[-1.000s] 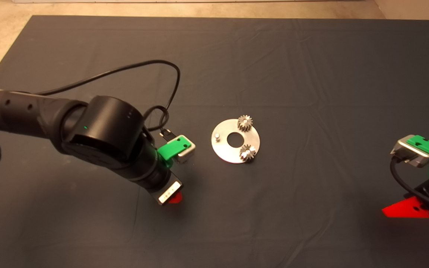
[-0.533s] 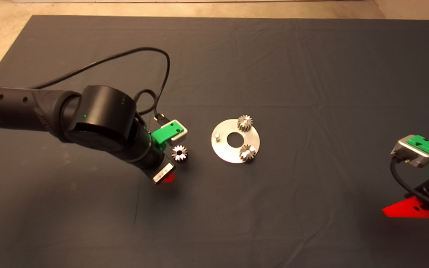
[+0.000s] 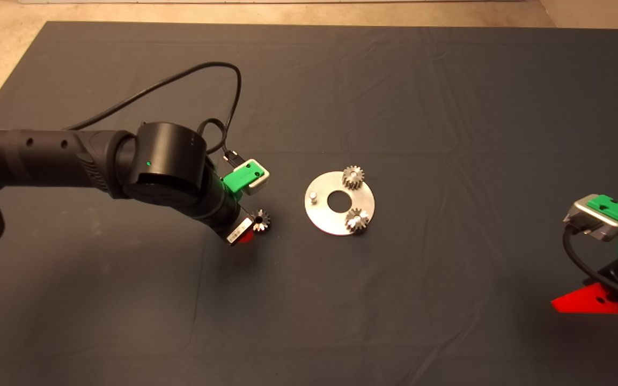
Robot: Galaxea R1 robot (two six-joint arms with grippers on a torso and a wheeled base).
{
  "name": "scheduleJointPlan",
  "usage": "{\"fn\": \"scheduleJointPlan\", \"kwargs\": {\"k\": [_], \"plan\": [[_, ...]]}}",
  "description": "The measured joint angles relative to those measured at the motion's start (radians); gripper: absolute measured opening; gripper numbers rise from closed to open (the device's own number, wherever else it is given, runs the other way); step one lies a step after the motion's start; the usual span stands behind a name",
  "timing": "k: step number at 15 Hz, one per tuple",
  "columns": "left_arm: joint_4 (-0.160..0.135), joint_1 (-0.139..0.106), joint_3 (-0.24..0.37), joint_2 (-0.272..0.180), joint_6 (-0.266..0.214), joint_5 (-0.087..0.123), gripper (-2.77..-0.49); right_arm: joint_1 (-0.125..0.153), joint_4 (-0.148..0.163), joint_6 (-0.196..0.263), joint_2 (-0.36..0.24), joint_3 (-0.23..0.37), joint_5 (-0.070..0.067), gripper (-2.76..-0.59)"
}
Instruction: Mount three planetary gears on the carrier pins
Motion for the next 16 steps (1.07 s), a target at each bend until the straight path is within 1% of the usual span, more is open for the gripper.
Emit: {"fn": "scheduleJointPlan", "kwargs": {"k": [1, 2, 3, 4, 6, 9, 11, 12, 14, 15, 16], "plan": [[0.004, 0.011, 0.000, 0.001, -0.003, -0.001, -1.19, 0.000, 0.000, 0.000, -0.003, 0.000, 0.000, -1.60], [0.005, 0.020, -0.001, 0.003, -0.004, -0.010, -1.19, 0.000, 0.000, 0.000, -0.008, 0.000, 0.000, -1.60], [0.007, 0.025, -0.004, 0.003, -0.008, -0.027, -1.19, 0.000, 0.000, 0.000, -0.011, 0.000, 0.000, -1.60], [0.008, 0.025, -0.010, 0.003, -0.008, -0.036, -1.19, 0.000, 0.000, 0.000, -0.011, 0.000, 0.000, -1.60], [0.012, 0.025, -0.028, 0.003, -0.008, -0.063, -1.19, 0.000, 0.000, 0.000, -0.011, 0.000, 0.000, -1.60], [0.031, 0.025, -0.034, 0.016, -0.008, -0.066, -1.19, 0.000, 0.000, 0.000, -0.011, 0.000, 0.000, -1.60], [0.038, 0.025, -0.041, 0.023, -0.008, -0.076, -1.19, 0.000, 0.000, 0.000, -0.011, 0.000, 0.001, -1.60], [0.040, 0.025, -0.042, 0.022, -0.010, -0.086, -1.19, 0.000, 0.000, 0.000, -0.011, 0.000, 0.000, -1.60], [0.041, 0.028, -0.042, 0.022, -0.028, -0.129, -1.19, 0.000, 0.000, 0.000, -0.011, 0.000, 0.001, -1.60], [0.041, 0.036, -0.042, 0.022, -0.030, -0.140, -1.19, 0.000, 0.000, 0.000, -0.011, 0.000, 0.001, -1.60], [0.041, 0.042, -0.042, 0.022, -0.030, -0.142, -1.19, 0.000, 0.000, 0.000, -0.011, 0.000, 0.001, -1.60]]}}
